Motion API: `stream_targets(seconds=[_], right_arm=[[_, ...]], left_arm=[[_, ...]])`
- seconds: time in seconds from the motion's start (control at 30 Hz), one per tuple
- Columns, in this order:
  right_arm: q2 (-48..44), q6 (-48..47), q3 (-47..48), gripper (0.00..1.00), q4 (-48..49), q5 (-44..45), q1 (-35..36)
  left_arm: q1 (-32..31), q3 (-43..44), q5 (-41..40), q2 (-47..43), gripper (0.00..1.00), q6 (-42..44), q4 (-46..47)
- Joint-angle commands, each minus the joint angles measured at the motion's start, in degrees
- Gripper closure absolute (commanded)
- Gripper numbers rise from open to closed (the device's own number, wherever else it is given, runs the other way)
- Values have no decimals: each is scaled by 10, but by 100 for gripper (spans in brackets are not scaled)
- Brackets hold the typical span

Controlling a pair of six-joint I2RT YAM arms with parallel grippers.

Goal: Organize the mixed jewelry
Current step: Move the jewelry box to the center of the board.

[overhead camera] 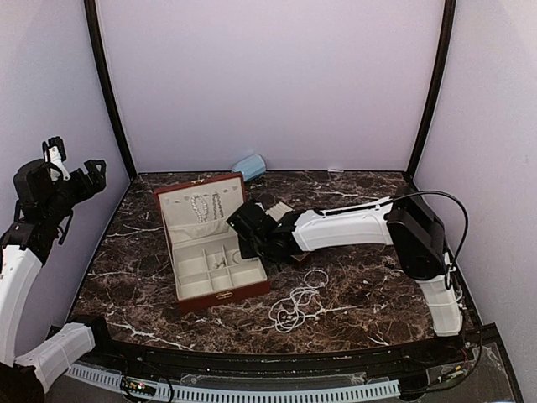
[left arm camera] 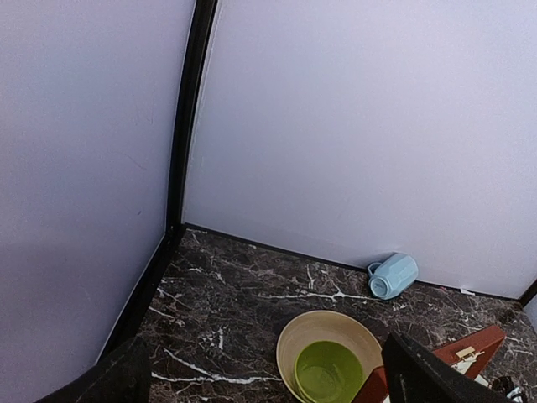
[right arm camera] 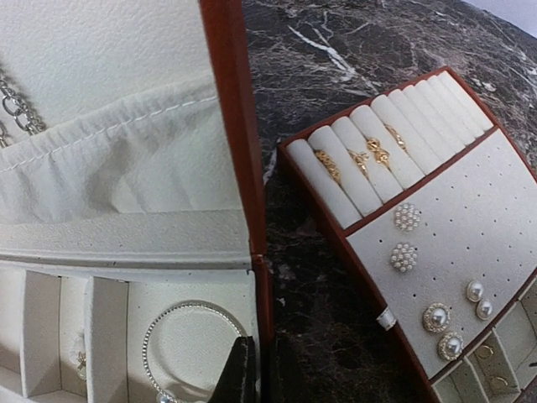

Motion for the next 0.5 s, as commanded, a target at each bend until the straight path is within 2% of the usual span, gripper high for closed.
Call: stream_targets(seconds=[0.0,0.13,0.23,0.33,0.47], right_arm=[[-25,59,-2,100,20,82,-18],[-35,78,-19,100,43,64,-30],[-50,55,-43,97,96,-3,-37],[-65,27,-69,68,164,-116,-55],[-102,17,-114,45,231,-210,-76]], left_arm=[[4,-10,-3,-7,1,6,4],[4,-10,-3,-7,1,5,5],[4,-11,-3,-7,1,6,5],[5,-11,-3,-7,1,8,5],[5,-12,-3,-10,1,10,6]])
